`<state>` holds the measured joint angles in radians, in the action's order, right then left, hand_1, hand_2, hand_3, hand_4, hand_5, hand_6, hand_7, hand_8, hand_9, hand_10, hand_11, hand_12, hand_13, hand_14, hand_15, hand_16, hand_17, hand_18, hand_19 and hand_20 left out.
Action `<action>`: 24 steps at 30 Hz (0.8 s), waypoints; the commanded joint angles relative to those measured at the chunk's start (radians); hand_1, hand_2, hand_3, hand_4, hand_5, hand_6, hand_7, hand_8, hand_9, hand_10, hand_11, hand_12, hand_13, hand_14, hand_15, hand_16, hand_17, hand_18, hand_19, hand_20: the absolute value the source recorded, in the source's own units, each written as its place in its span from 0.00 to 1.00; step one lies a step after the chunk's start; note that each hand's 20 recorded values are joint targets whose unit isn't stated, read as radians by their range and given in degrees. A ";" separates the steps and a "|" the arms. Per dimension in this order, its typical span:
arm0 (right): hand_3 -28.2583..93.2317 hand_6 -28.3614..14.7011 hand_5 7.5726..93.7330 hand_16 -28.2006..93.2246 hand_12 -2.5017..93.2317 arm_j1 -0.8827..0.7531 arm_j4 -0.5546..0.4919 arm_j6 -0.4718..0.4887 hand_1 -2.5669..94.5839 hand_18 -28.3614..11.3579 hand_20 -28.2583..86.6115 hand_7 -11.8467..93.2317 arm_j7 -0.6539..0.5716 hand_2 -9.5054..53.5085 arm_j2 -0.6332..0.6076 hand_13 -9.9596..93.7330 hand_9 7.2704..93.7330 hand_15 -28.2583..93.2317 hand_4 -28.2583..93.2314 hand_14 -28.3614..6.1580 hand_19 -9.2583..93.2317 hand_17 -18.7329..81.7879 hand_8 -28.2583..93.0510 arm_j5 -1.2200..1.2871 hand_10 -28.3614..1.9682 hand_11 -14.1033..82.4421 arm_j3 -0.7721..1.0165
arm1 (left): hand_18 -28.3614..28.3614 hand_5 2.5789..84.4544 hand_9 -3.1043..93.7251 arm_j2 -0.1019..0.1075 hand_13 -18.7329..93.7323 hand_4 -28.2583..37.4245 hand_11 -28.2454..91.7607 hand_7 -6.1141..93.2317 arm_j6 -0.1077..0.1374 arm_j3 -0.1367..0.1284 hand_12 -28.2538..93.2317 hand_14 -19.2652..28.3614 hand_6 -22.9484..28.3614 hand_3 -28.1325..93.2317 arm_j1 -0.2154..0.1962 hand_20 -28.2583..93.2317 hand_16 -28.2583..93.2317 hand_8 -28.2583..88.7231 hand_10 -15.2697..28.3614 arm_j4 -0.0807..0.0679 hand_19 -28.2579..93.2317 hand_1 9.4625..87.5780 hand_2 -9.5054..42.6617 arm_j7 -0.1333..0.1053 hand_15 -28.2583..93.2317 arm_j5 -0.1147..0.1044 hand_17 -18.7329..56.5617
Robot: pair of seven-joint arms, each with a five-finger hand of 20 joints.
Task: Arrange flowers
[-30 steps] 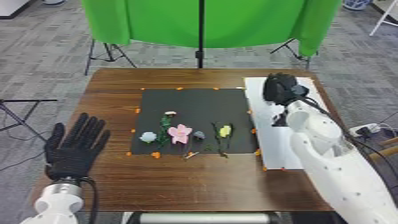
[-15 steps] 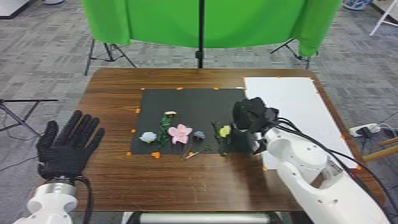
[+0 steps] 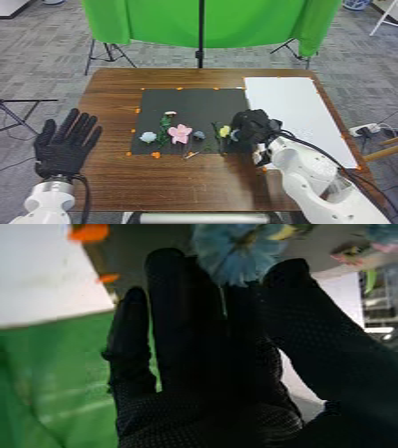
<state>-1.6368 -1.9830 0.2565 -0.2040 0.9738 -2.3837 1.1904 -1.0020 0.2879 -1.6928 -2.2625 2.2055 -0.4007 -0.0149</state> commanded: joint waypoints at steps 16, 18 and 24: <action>0.89 0.59 0.56 0.39 0.18 -0.017 -0.082 -0.164 0.41 0.22 0.59 0.23 -0.128 0.09 0.124 0.62 0.60 0.62 0.02 0.44 0.79 0.41 0.14 0.168 0.45 0.29 0.119 | 0.73 0.51 0.43 -0.018 0.44 0.00 0.38 0.15 -0.014 -0.038 0.31 0.68 0.62 0.85 -0.008 0.34 0.21 0.16 0.67 -0.009 0.49 0.20 0.42 -0.030 0.41 0.009 0.18; 0.89 0.58 0.56 0.38 0.18 -0.031 -0.094 -0.118 0.37 0.24 0.56 0.23 -0.090 0.14 0.186 0.60 0.57 0.56 0.02 0.44 0.75 0.41 0.14 0.387 0.43 0.27 0.186 | 0.73 0.51 0.43 -0.022 0.44 0.00 0.38 0.14 -0.023 -0.046 0.31 0.67 0.62 0.85 -0.008 0.34 0.21 0.16 0.67 -0.013 0.49 0.20 0.42 -0.030 0.40 0.025 0.18; 0.88 0.55 0.36 0.40 0.16 -0.079 -0.127 -0.153 0.24 0.27 0.45 0.18 -0.151 0.26 0.310 0.47 0.38 0.35 0.02 0.38 0.60 0.35 0.16 0.779 0.42 0.19 0.299 | 0.72 0.50 0.43 -0.020 0.44 0.00 0.35 0.13 -0.013 -0.068 0.30 0.65 0.61 0.84 0.003 0.33 0.21 0.16 0.66 -0.039 0.47 0.18 0.43 0.002 0.36 0.106 0.19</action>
<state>-1.6714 -2.0649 0.1313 -0.3061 1.1480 -2.0197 1.4028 -1.0168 0.2775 -1.7386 -2.2592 2.1984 -0.4268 0.0130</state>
